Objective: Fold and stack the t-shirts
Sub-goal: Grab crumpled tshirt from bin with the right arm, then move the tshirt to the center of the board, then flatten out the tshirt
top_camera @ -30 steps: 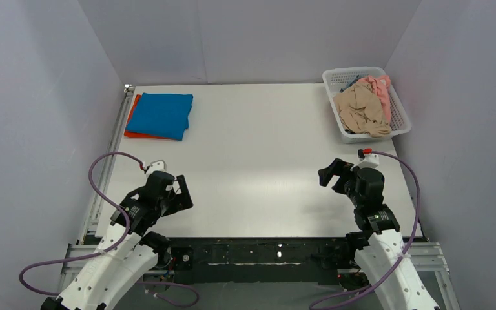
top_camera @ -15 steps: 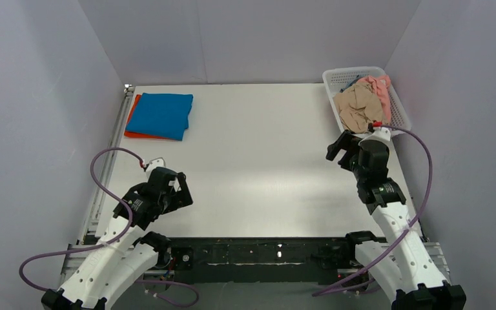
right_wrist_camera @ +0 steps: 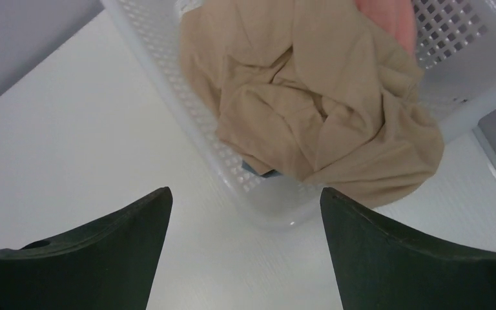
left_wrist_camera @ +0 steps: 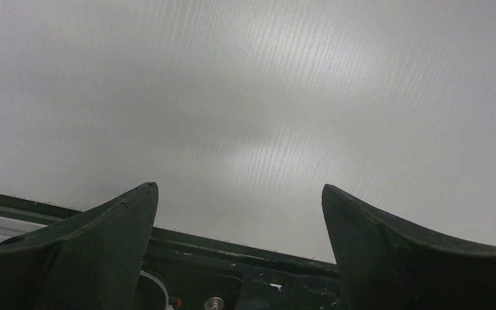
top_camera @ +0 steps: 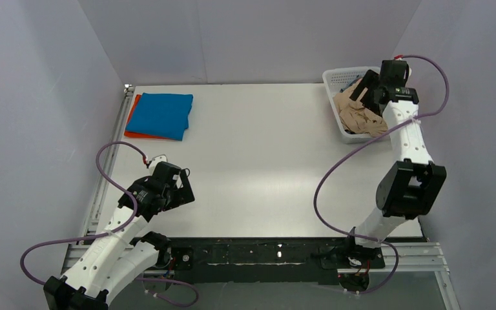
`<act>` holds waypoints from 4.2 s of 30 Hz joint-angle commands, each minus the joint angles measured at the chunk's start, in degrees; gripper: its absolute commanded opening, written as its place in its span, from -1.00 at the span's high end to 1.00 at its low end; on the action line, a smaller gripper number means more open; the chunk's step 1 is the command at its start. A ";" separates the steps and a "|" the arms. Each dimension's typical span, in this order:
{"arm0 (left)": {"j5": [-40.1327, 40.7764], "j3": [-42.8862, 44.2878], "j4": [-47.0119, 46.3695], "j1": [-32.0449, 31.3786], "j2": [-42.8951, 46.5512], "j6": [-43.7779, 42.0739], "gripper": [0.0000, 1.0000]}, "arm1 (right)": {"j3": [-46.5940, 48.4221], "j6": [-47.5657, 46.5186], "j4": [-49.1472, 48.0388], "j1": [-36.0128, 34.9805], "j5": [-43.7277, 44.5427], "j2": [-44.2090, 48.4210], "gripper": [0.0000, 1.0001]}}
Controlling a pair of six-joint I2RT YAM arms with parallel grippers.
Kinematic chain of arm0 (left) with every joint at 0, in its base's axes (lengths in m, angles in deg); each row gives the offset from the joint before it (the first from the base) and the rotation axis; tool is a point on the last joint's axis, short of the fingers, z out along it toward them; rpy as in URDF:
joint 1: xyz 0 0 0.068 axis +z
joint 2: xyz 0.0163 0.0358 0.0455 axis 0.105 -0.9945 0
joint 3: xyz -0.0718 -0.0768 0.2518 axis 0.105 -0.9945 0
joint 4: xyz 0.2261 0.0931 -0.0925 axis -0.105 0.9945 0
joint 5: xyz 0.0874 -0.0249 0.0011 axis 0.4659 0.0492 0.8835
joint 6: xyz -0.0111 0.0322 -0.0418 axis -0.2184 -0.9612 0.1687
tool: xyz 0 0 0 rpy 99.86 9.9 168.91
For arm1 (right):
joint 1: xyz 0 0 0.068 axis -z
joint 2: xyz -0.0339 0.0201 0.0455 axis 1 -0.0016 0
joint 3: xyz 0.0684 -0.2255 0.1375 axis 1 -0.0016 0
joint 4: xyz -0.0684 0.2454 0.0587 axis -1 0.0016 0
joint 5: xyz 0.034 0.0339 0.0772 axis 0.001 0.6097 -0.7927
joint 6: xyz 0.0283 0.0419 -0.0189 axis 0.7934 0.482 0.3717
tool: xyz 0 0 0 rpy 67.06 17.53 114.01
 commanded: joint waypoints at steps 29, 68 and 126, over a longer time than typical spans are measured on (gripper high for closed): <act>-0.88 -1.27 4.13 -0.13 -2.84 2.96 -0.99 | 20.62 -15.92 22.34 5.21 8.68 -31.24 0.23; -2.48 0.88 7.16 -0.13 3.84 4.40 -0.99 | 36.47 1.79 2.32 -16.73 -43.91 9.19 0.97; -29.53 42.17 -16.45 11.82 -75.18 -5.77 -0.67 | -29.93 5.39 -3.72 -65.35 -6.30 18.17 -0.67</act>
